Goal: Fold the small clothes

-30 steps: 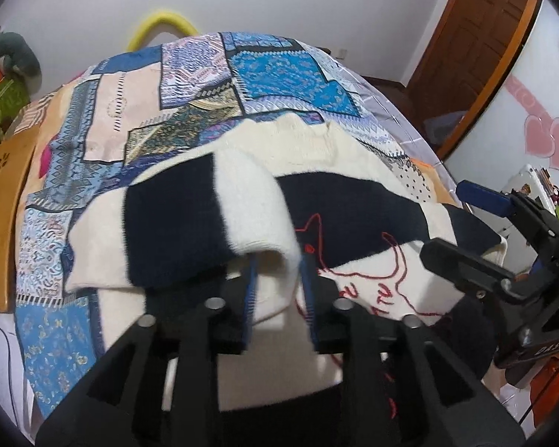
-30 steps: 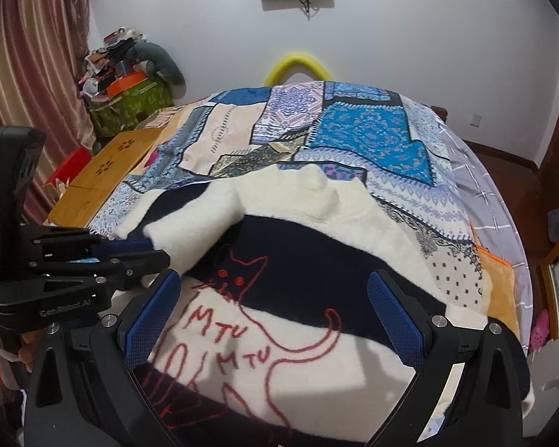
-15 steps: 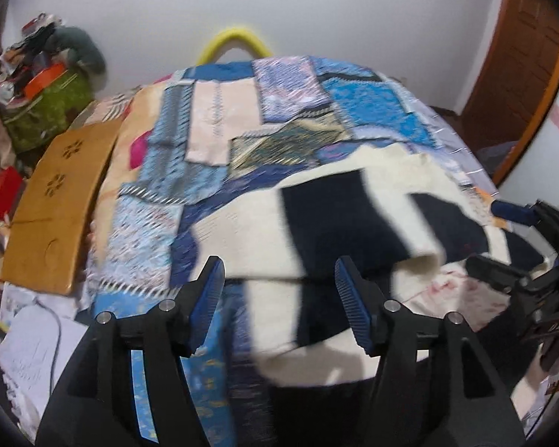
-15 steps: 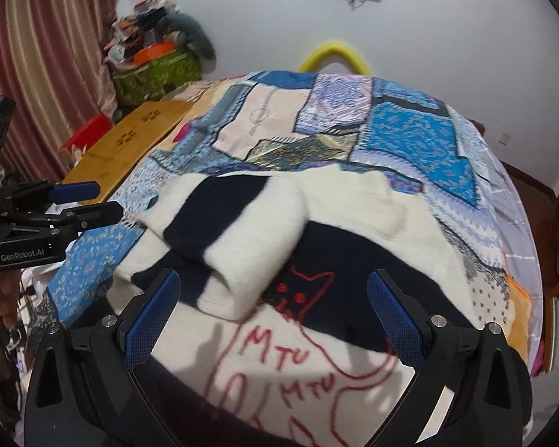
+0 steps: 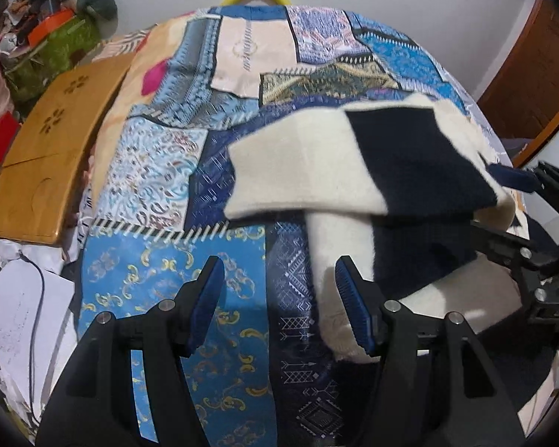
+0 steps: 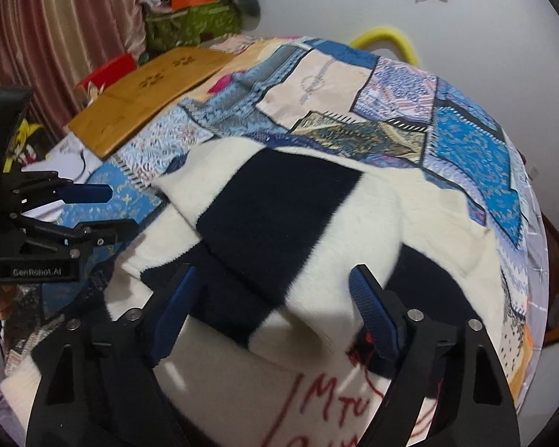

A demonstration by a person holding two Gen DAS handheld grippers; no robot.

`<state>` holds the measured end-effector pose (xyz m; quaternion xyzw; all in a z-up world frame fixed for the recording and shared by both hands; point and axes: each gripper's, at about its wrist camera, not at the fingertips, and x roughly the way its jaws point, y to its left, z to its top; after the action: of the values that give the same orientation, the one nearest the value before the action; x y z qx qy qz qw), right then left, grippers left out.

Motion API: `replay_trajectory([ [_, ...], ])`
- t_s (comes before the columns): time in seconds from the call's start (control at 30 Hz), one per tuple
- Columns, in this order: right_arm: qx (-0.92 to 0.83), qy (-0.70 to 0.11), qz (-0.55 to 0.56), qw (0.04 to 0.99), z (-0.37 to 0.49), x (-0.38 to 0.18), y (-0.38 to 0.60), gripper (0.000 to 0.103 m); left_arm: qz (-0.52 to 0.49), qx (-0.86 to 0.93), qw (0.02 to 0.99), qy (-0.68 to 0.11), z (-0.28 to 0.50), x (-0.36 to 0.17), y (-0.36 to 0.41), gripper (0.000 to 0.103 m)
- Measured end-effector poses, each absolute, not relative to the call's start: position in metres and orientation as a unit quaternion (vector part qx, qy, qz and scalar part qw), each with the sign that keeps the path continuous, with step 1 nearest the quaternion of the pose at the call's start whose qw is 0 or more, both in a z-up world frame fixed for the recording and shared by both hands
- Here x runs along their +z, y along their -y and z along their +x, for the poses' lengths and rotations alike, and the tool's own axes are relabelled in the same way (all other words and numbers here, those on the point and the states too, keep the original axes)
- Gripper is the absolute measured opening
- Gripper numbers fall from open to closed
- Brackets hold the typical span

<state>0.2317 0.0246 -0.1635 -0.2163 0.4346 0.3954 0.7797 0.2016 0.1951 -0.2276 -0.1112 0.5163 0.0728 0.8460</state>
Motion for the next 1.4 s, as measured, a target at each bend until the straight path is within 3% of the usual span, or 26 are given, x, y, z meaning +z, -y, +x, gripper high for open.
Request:
replay_trajectory([
  [0.3,0.393,-0.468,-0.243,0.753,0.24,-0.195,-0.037,0.075,-0.125,0.057,0.839,-0.526,0.205,-0.242,-0.193,0.061],
  [0.5,0.378,-0.465,-0.238,0.764,0.245,-0.191,-0.03,0.037,-0.134,0.061,0.836,-0.529,0.207,-0.245,-0.192,0.062],
  [0.57,0.381,-0.462,-0.241,0.764,0.245,-0.188,-0.026,0.02,-0.133,0.062,0.835,-0.53,0.206,-0.245,-0.191,0.062],
  [0.67,0.381,-0.455,-0.229,0.771,0.249,-0.18,-0.018,0.012,-0.126,0.068,0.835,-0.531,0.207,-0.246,-0.189,0.065],
  [1.07,0.337,-0.423,-0.139,0.829,0.258,-0.137,0.052,0.008,-0.094,0.085,0.836,-0.534,0.207,-0.247,-0.18,0.072],
  [1.4,0.318,-0.473,-0.109,0.814,0.261,-0.16,0.1,0.008,-0.065,0.097,0.838,-0.533,0.21,-0.249,-0.17,0.083],
])
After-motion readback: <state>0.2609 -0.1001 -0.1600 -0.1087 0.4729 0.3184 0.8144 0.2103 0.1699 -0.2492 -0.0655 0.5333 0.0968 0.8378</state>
